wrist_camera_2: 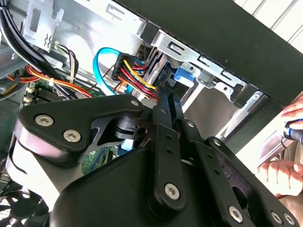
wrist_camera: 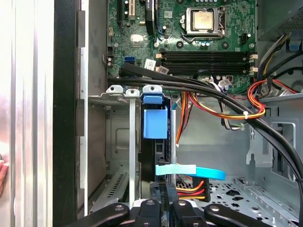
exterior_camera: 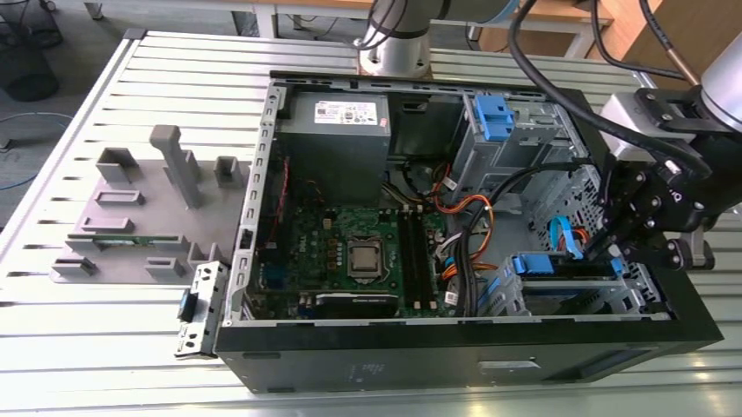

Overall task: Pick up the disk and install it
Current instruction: 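Insert the second disk wire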

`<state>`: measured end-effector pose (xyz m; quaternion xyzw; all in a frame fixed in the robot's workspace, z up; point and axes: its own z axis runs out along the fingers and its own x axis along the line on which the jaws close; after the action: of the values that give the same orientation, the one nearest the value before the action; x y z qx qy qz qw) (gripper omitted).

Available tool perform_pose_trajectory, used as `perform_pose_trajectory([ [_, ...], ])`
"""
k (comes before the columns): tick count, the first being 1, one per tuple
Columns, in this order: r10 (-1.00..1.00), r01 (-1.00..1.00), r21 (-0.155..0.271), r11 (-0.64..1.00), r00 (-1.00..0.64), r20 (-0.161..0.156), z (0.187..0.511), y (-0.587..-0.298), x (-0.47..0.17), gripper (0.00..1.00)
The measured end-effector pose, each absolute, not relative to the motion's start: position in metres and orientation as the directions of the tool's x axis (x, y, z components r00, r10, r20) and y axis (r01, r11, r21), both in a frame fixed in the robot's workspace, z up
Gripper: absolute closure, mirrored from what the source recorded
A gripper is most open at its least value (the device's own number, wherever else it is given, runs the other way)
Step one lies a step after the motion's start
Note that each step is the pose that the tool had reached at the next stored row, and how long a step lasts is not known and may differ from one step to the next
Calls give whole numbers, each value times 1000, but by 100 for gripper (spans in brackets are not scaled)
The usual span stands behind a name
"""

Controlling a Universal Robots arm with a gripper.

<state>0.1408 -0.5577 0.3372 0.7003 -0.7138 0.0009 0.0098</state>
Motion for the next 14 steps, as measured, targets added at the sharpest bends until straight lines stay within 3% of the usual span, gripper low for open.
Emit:
perform_pose_trajectory([
  [14,-1000,-1000,12,19,-19,15,333,-558,140,84],
])
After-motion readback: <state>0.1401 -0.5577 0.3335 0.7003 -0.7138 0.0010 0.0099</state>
